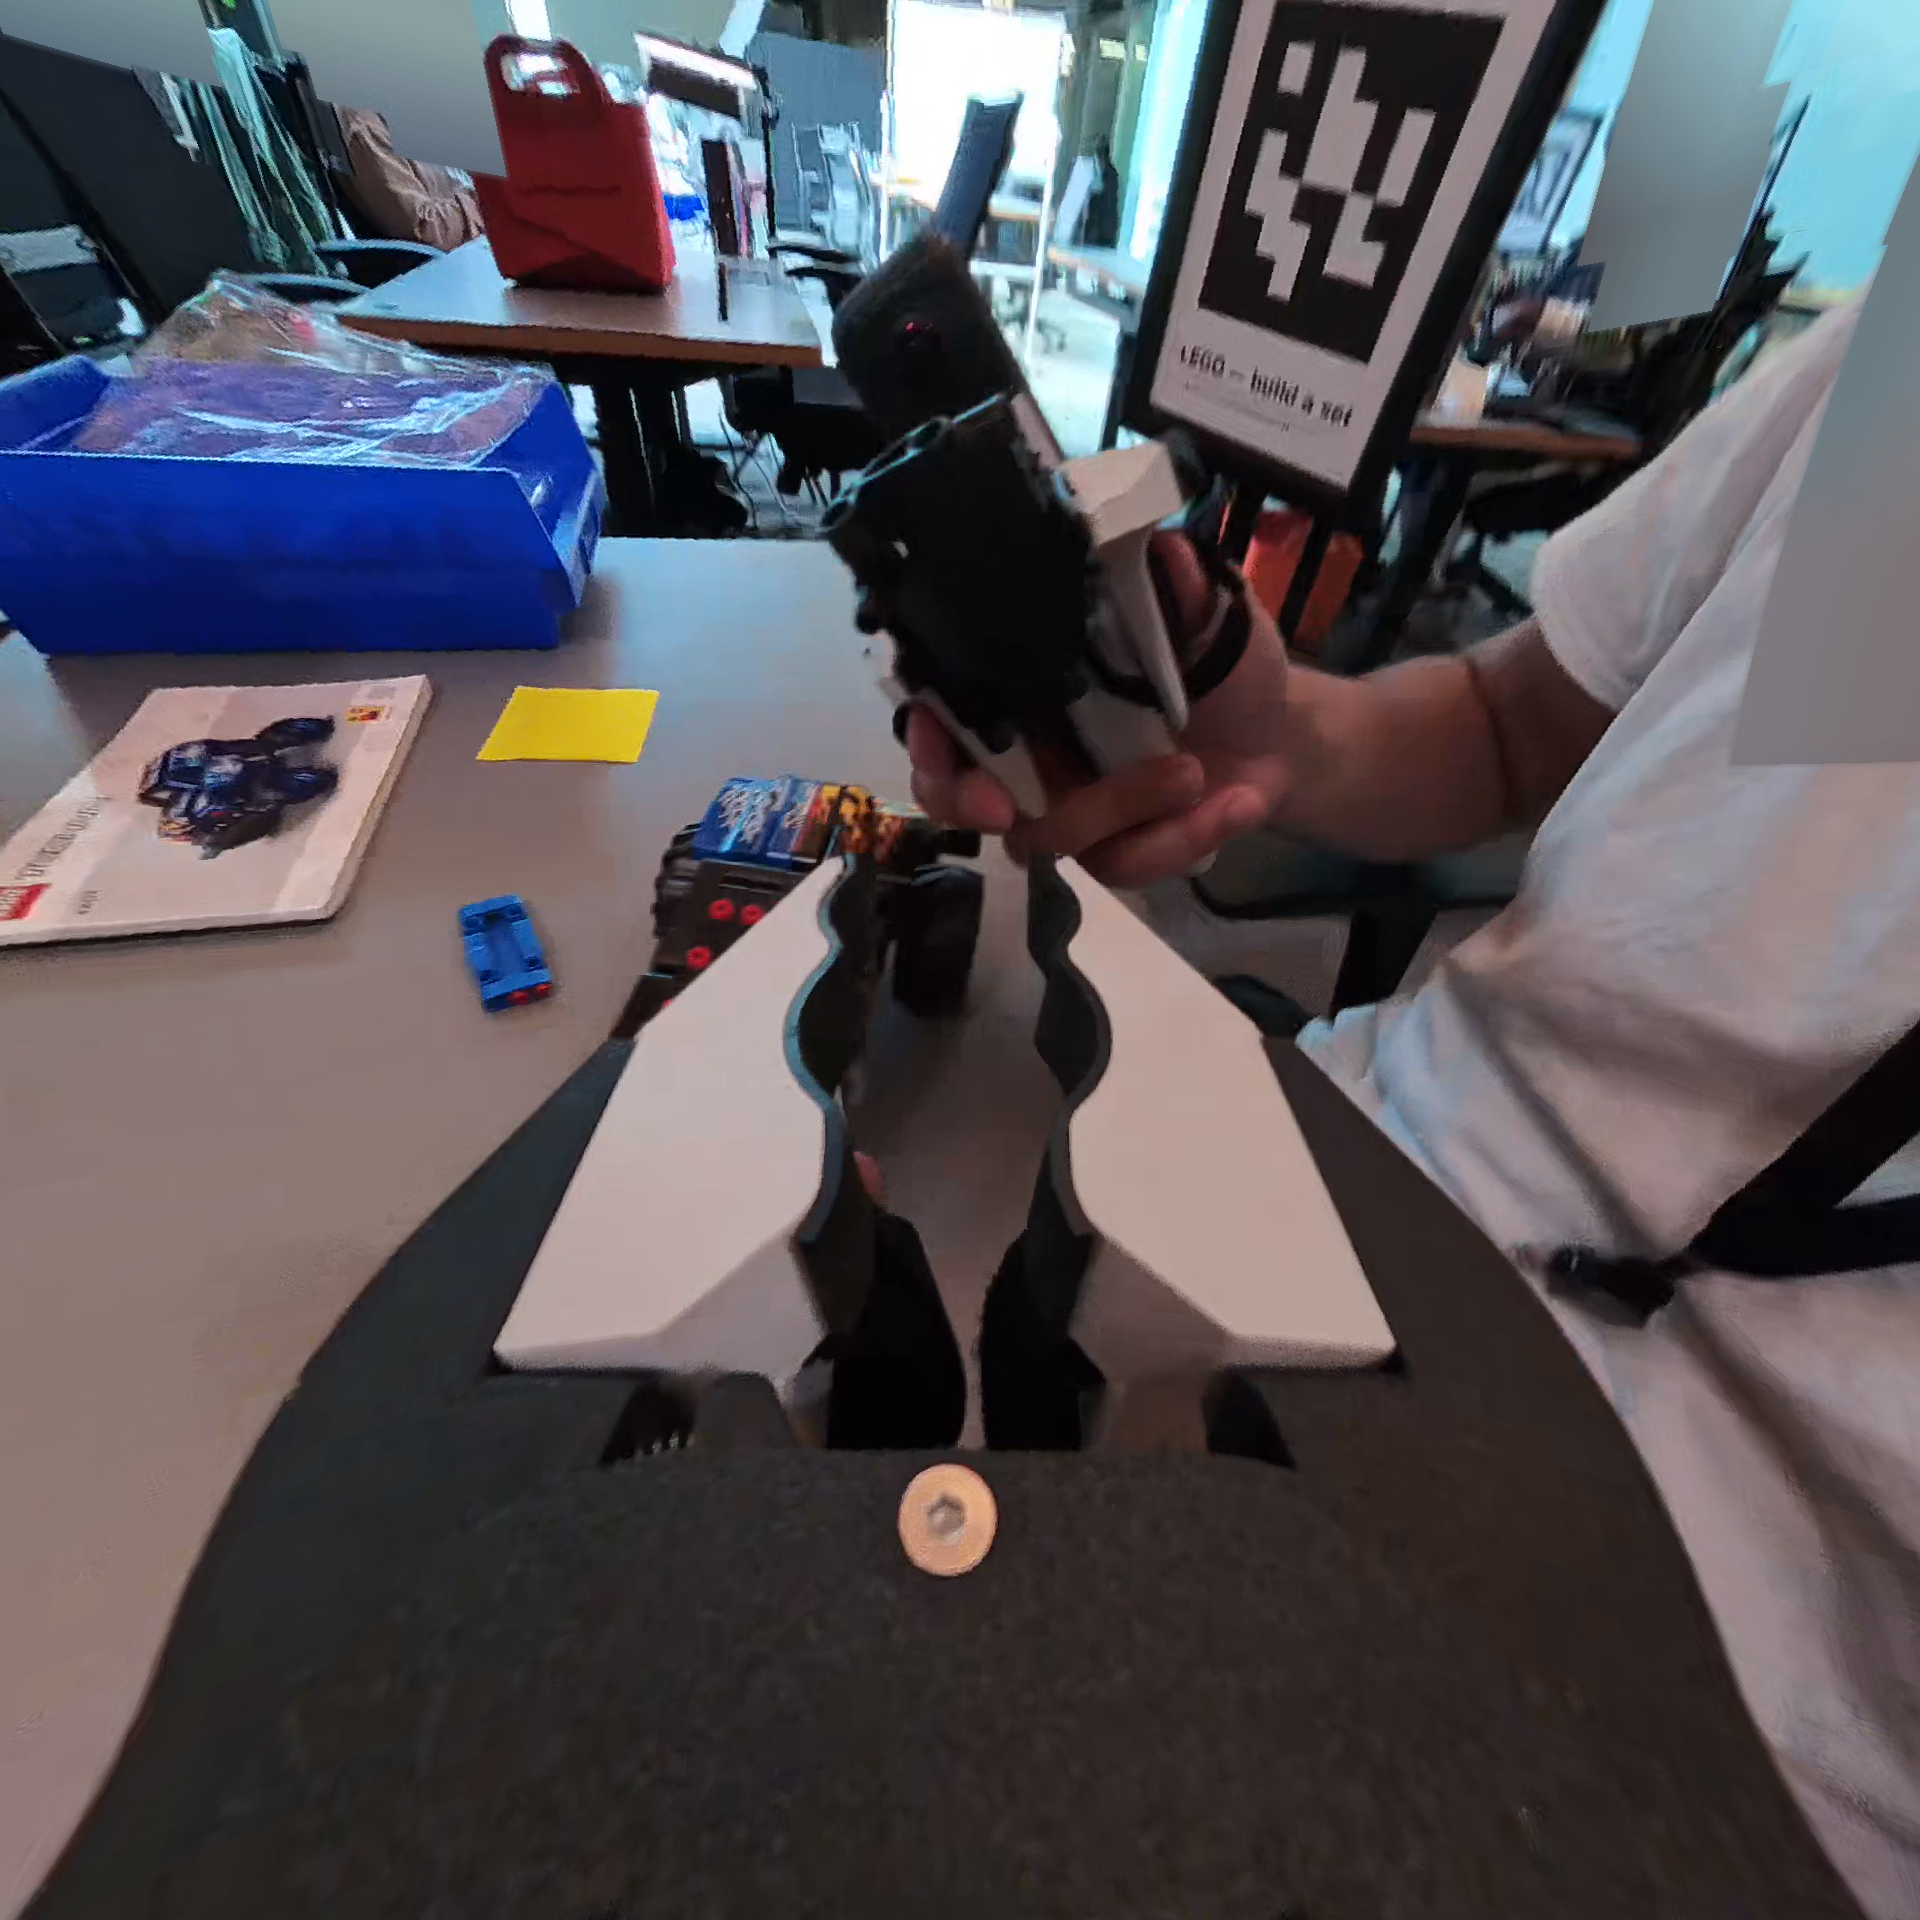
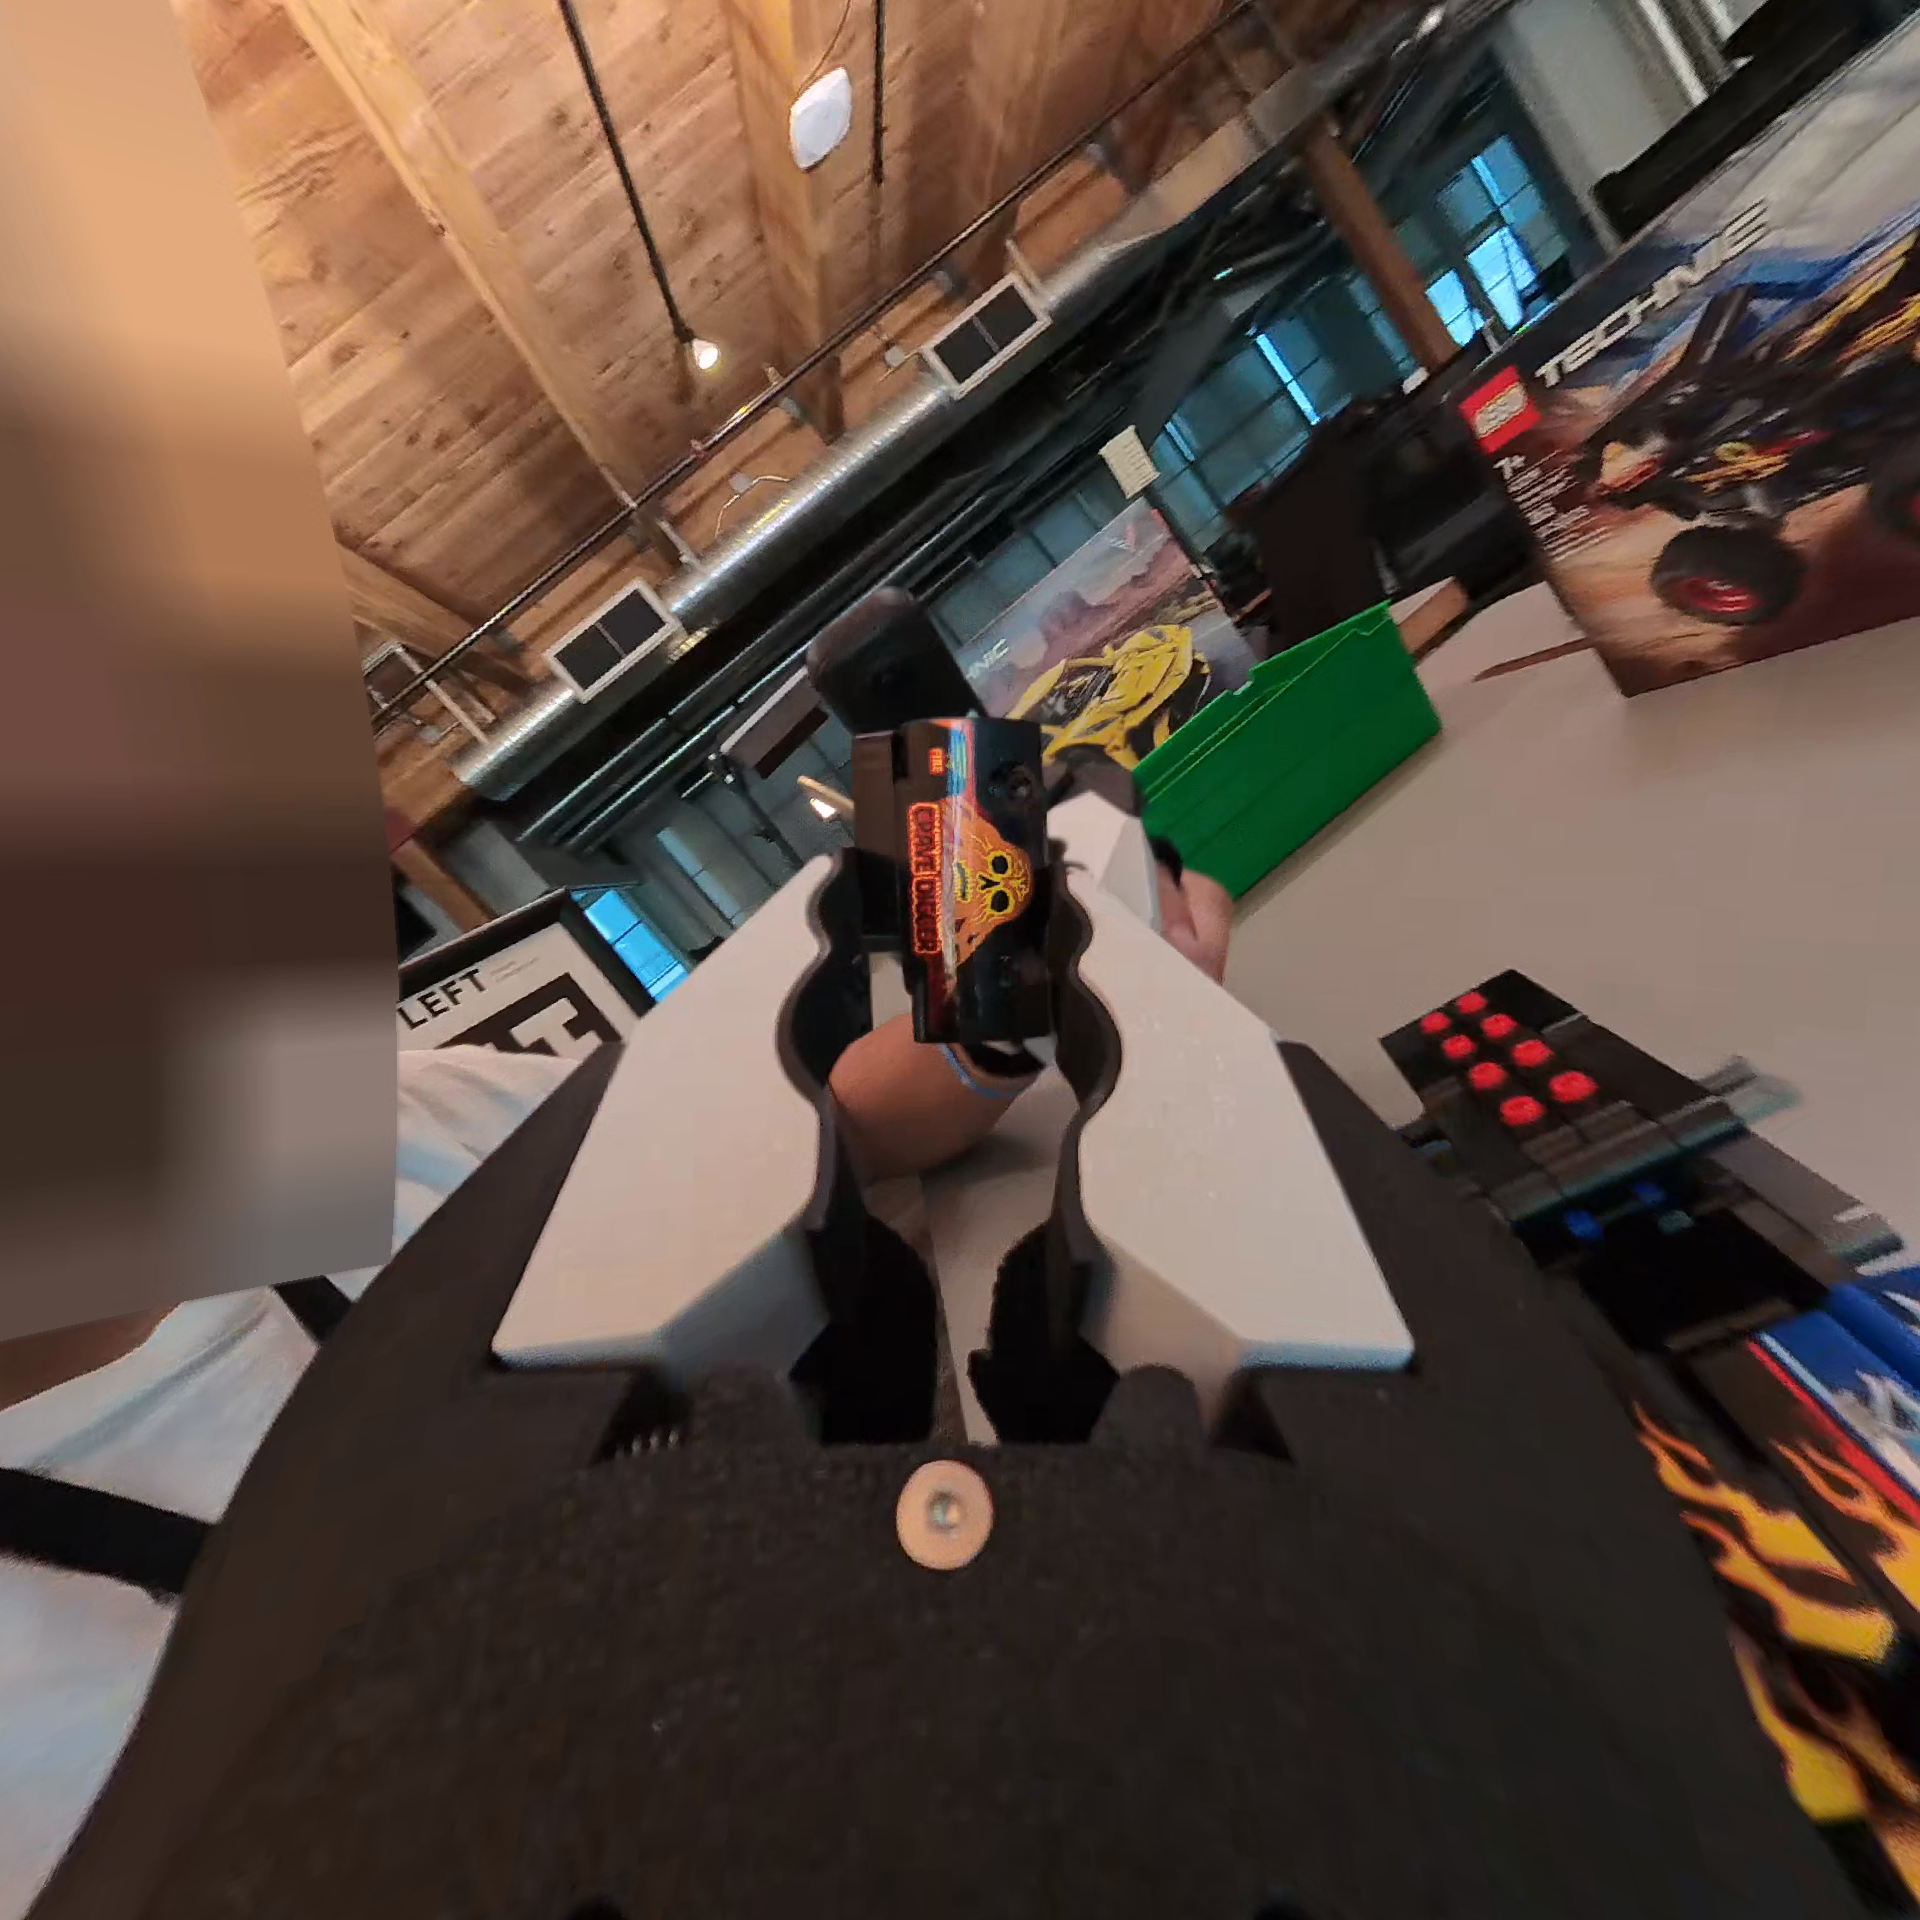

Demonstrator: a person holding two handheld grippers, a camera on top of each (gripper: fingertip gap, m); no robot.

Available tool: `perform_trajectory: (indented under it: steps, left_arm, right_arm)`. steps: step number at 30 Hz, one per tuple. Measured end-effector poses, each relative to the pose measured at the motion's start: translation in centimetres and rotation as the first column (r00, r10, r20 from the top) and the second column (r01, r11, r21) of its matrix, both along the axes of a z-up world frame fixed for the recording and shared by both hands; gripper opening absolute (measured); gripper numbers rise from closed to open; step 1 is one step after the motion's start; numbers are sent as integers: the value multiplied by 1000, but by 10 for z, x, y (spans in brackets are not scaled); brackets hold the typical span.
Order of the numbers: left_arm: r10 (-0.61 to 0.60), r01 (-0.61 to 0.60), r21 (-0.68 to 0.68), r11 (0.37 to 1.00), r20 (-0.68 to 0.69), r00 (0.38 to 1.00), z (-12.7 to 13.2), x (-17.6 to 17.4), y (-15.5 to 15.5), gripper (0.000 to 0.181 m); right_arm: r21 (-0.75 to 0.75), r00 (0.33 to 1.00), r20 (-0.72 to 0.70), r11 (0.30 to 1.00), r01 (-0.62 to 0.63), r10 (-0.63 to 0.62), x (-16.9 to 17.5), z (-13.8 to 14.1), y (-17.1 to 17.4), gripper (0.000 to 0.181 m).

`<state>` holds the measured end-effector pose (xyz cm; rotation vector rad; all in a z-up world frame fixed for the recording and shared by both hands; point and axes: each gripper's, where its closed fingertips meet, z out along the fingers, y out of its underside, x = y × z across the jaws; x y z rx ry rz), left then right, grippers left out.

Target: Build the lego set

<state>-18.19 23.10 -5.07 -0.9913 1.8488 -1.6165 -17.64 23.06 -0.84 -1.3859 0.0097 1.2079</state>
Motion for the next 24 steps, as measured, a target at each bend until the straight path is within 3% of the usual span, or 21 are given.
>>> perform_trajectory:
  steps: [2,5,9,12,15,18,24]
  left_arm:
    - [74,-73,-66,995,17,997,0,-4,-6,27]
    - [206,-190,-163,968,91,974,12,-17,8,25]
    - [235,-206,-213,955,124,964,15,-40,18,25]
    - [267,-238,-187,953,147,952,4,-45,22,23]
    - [211,-188,-158,969,139,968,2,-47,15,17]
    - [212,-198,-111,974,131,968,-4,-47,15,9]
    - [222,-218,-42,975,118,968,-13,-46,19,8]
  right_arm:
    - [-1,999,15,999,-39,39,-10,-2,3,35]
    - [13,991,-5,990,-137,137,-27,-3,-1,36]
    - [-12,978,-27,978,-207,207,-43,-15,-2,36]
    - [-36,975,34,975,-220,221,-57,-31,0,36]
    - [-38,971,63,973,-229,231,-67,-41,2,36]
    - [-65,968,66,969,-239,244,-71,-52,5,36]
    - [-57,967,6,965,-256,257,-68,-59,7,36]
